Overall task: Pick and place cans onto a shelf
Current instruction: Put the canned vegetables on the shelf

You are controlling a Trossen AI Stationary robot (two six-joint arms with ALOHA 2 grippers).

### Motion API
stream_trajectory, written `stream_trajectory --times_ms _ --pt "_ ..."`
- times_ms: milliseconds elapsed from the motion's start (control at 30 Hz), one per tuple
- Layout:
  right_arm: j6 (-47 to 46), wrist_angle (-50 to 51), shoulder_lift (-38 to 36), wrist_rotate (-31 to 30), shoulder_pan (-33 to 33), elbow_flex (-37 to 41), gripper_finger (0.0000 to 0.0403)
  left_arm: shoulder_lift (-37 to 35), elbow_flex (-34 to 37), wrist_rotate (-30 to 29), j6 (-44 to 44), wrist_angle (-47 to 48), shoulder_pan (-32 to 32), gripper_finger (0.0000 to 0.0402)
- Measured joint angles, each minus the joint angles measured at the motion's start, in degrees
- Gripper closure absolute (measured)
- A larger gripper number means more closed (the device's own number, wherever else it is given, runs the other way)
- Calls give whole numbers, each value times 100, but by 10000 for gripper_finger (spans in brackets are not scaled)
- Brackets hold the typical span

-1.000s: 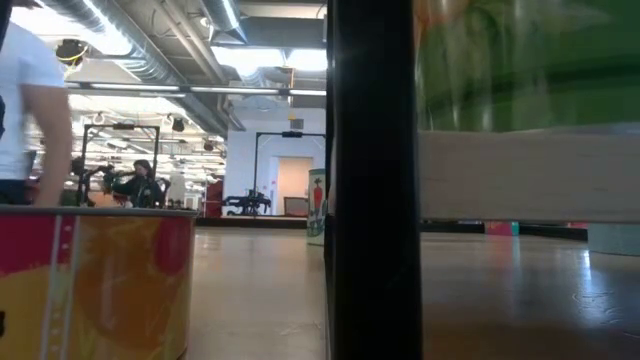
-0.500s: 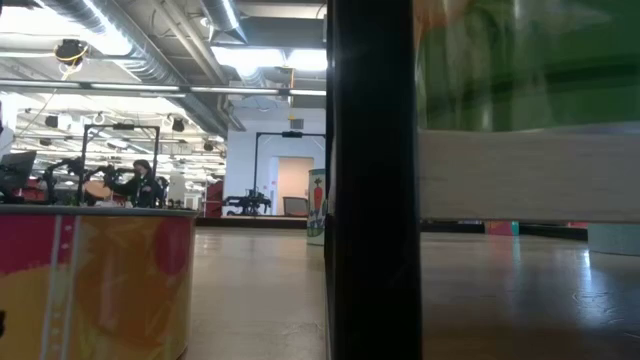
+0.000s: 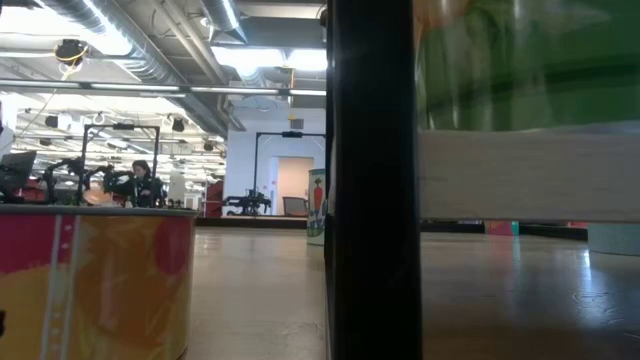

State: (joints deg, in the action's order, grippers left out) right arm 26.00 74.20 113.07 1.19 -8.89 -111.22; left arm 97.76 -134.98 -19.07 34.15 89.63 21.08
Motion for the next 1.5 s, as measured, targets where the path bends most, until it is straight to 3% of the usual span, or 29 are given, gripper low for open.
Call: stream_trajectory --times_ms 167,400,800,1167,1367,1500 --pt "517 -156 119 -1 99 0 319 0 0 0 -2 12 0 352" --pt "1343 -160 435 2 336 0 313 2 0 0 -2 39 0 352" --pt "1373 -152 1060 0 839 2 312 2 0 2 -22 39 0 352" --pt "1373 -238 1198 74 1001 2 312 2 0 2 -22 39 -7 352" --pt "1586 -322 1208 633 1093 2 312 2 0 2 -22 39 -7 352" --pt "1650 -340 1249 645 1106 2 312 2 0 2 -20 39 -7 352"
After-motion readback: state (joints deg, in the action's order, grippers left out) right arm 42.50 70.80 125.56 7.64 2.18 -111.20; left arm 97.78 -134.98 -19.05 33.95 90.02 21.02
